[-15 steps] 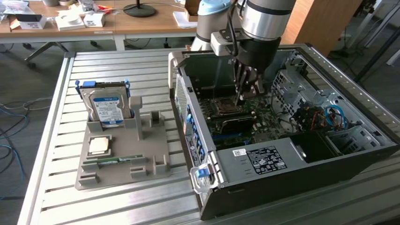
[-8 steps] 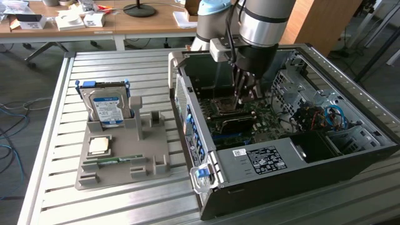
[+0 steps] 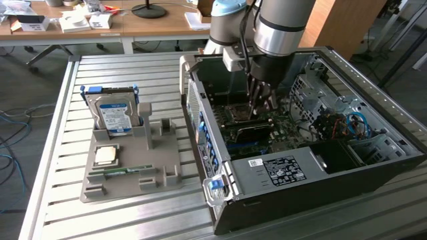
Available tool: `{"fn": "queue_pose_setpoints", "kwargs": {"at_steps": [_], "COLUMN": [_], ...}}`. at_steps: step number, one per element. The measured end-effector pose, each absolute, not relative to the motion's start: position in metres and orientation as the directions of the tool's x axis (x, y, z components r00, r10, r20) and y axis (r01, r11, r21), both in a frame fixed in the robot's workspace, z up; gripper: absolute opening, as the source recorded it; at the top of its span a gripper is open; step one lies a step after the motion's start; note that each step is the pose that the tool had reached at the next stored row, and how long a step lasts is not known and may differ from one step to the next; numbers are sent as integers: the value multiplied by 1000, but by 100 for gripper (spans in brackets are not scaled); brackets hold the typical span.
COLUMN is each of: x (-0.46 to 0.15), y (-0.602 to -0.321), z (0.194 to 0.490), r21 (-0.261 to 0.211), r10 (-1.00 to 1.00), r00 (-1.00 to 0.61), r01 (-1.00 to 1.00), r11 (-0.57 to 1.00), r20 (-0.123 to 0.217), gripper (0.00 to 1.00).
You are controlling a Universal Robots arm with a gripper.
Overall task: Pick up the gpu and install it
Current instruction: 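Press down on the gpu until it lock into place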
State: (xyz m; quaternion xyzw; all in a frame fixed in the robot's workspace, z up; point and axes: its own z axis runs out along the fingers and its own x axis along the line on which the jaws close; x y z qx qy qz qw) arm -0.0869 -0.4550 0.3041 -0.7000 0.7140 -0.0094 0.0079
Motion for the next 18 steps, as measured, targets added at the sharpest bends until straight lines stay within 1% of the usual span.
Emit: {"fn": "queue_pose_setpoints", "kwargs": {"at_steps": [8,13,18], "x": [-91,-94,-96], "y": [-454,-448,-447], "z": [301,298,290], "r21": [-24,-24,-24], "r10": [-1000,-1000,-1000], "r00": [-20,-20,-20], "r01": [-1000,-1000,-999], "r11": [20,20,20], "r20": [2,2,2], "gripper": [11,11,11]}}
